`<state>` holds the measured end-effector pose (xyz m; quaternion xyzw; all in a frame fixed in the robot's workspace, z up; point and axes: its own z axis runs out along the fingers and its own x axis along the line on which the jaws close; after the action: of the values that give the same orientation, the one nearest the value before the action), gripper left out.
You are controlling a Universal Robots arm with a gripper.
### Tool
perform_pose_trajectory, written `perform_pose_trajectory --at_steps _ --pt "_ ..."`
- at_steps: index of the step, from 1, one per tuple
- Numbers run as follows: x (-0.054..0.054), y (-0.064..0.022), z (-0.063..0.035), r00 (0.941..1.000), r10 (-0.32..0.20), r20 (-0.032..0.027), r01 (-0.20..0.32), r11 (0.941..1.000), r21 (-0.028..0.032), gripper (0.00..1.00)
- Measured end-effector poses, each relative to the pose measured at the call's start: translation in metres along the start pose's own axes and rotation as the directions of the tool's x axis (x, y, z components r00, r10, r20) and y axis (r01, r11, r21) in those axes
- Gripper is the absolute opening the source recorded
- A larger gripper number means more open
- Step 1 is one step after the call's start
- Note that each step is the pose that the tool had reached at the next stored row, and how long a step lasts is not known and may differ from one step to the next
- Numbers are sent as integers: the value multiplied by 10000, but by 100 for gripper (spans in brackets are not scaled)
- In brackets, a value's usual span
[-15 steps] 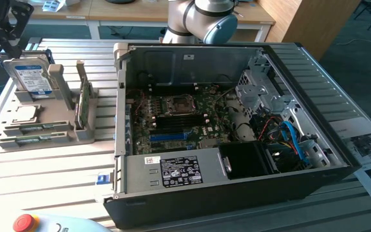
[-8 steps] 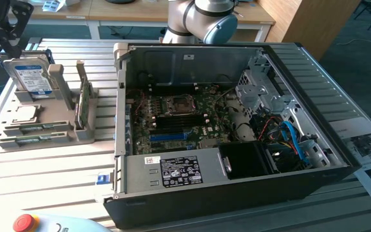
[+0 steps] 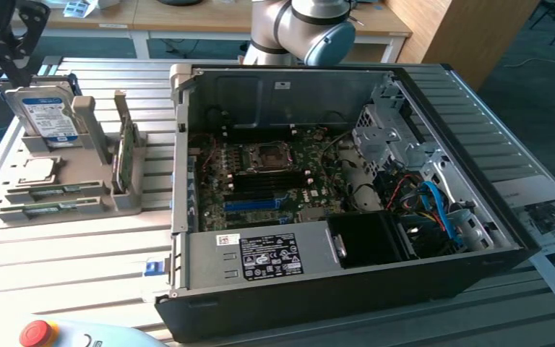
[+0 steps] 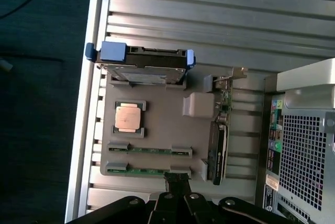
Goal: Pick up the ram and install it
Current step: 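Pick up the ram and move it above insertion slot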
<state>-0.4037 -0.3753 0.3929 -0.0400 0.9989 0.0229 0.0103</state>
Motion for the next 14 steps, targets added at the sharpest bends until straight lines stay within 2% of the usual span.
perform_pose_trajectory --at_steps 14 --pt "0 0 0 9959 -906 -40 906 9959 -22 10"
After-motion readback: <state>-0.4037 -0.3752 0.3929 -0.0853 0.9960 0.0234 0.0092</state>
